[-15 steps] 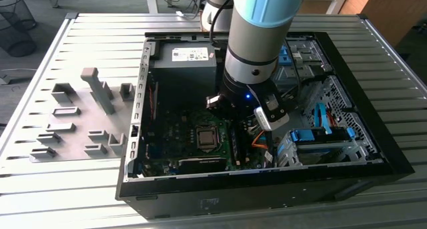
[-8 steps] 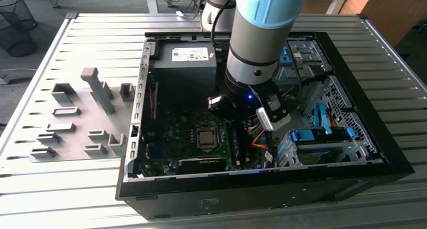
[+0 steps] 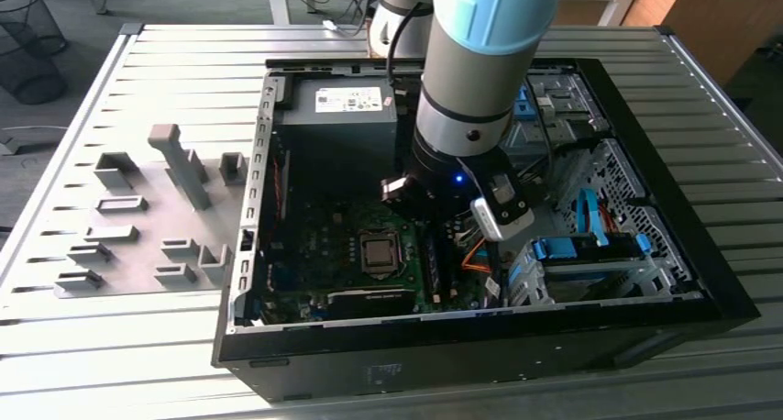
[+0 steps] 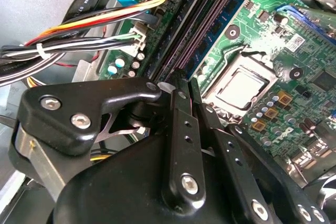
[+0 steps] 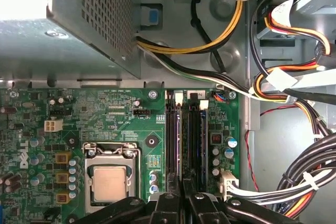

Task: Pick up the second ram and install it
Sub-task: 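Insert the second ram into the second slot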

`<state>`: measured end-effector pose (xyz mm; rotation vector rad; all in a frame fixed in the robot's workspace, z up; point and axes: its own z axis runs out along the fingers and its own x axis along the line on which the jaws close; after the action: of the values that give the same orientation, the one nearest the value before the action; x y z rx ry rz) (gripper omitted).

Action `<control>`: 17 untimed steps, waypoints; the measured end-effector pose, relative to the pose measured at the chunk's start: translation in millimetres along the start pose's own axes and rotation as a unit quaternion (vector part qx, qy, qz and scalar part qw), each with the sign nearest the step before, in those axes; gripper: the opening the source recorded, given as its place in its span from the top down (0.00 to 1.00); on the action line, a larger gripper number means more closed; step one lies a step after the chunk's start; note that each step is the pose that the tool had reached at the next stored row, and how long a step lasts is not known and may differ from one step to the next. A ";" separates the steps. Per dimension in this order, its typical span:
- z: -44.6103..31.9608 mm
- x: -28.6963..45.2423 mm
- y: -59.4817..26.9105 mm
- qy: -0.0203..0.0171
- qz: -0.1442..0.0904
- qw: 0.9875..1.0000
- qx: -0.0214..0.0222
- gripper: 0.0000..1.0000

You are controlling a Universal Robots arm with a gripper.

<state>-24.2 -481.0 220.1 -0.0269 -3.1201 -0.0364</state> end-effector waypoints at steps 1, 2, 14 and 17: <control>0.3 0.0 0.0 0.000 0.000 1.000 -0.001 0.86; 0.4 0.0 0.0 0.000 0.000 1.000 -0.001 0.86; 2.6 -0.8 0.0 0.001 -0.001 1.000 -0.002 0.86; 3.5 -0.8 0.0 0.001 -0.001 1.000 -0.003 0.86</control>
<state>-23.5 -481.0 216.6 -0.0235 -3.1172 -0.0443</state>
